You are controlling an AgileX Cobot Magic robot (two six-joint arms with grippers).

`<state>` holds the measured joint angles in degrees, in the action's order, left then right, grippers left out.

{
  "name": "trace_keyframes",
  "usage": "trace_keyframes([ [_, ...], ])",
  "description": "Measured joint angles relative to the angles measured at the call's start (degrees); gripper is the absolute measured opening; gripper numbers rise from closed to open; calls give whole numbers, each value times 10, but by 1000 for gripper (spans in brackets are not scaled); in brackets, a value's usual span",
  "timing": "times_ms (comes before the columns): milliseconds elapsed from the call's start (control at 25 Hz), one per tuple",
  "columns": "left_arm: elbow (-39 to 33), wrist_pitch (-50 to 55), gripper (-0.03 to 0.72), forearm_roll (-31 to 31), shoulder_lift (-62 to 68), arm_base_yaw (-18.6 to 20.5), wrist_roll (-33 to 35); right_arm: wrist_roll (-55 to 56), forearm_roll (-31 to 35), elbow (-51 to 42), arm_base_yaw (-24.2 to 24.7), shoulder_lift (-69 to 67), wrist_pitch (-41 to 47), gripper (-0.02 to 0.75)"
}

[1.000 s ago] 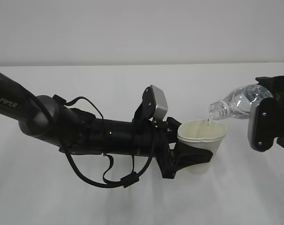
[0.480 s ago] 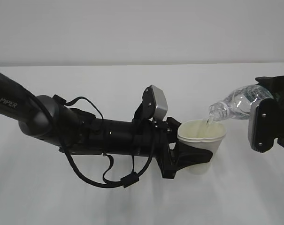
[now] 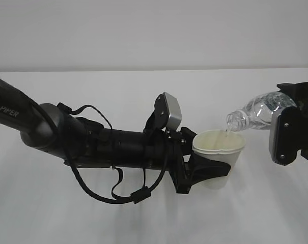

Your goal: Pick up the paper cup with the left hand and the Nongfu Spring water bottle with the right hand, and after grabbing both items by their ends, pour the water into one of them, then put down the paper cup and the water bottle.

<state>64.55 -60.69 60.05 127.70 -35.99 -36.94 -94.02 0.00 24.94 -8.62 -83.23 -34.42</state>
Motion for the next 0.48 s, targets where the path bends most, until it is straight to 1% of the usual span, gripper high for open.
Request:
trace_keyframes([
  [480, 0, 0, 424, 0, 0, 0, 0, 0, 0, 0, 0, 0, -1, 404],
])
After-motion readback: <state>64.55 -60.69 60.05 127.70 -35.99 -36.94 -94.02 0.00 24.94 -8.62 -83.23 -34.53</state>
